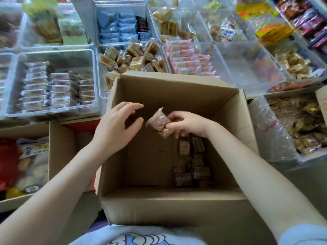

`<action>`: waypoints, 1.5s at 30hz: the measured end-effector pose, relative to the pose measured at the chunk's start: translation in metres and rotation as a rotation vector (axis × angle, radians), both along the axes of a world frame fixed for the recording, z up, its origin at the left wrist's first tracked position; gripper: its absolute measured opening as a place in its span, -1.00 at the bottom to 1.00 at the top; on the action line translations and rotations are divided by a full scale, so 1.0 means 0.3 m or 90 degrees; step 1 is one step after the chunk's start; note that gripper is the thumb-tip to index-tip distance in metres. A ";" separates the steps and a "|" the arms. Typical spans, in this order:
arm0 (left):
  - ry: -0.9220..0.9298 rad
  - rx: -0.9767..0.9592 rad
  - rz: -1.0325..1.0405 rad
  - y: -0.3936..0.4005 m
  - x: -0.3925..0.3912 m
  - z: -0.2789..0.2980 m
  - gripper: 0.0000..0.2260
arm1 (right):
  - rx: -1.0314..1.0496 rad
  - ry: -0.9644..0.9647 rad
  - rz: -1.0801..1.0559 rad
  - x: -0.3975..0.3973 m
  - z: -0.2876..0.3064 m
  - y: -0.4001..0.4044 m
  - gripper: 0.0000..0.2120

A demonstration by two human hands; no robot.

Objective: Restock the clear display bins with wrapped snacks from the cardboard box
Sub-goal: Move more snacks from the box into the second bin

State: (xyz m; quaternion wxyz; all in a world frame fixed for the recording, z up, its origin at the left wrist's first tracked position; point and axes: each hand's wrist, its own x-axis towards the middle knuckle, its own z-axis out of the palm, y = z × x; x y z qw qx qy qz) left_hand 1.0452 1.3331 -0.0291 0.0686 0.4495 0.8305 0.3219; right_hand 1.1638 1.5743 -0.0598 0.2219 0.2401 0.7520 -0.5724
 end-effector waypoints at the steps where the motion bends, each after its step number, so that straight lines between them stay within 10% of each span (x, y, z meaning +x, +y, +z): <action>1: -0.062 0.044 0.030 -0.004 -0.003 0.011 -0.61 | -0.060 0.043 -0.009 -0.021 0.041 -0.028 -0.63; 9: -0.449 0.255 0.069 -0.070 -0.135 0.108 -0.64 | -0.140 0.177 0.027 -0.230 0.262 -0.243 -0.51; 21: -0.076 -0.053 0.062 -0.506 -0.789 -0.003 -0.56 | 0.407 0.276 0.264 -0.905 0.239 -0.672 -0.54; 32: -0.119 -0.172 0.174 -0.549 -1.264 -0.316 -0.63 | 0.579 0.163 0.063 -1.396 -0.024 -0.627 -0.74; 45: 0.130 -0.441 -0.091 -0.272 -1.486 -0.499 -0.42 | 0.464 0.061 -0.126 -1.532 -0.269 -0.557 -0.73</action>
